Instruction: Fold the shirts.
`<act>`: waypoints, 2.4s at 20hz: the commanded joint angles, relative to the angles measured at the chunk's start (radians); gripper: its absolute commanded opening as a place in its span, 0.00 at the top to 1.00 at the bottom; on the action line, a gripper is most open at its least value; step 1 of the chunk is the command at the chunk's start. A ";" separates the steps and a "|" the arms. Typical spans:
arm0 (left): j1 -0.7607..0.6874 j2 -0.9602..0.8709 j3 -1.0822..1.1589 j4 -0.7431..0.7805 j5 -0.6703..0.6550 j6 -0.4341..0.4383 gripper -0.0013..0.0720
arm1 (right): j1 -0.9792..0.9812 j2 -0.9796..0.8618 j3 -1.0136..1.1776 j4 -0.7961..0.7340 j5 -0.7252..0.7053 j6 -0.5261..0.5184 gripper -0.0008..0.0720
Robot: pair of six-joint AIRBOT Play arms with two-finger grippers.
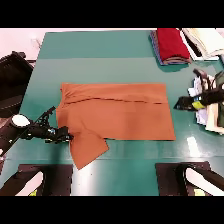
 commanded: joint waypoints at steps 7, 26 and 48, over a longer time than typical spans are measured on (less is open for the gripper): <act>0.001 0.044 0.060 0.033 -0.010 0.022 0.95 | -0.222 -0.032 -0.402 0.084 0.001 -0.062 0.34; 0.001 0.320 0.135 0.141 -0.237 -0.080 0.95 | -0.033 0.331 -0.188 -0.150 0.107 -0.048 0.97; 0.001 -0.509 0.760 0.020 0.144 0.095 0.37 | -0.024 -0.485 0.472 0.156 -0.047 -0.079 0.37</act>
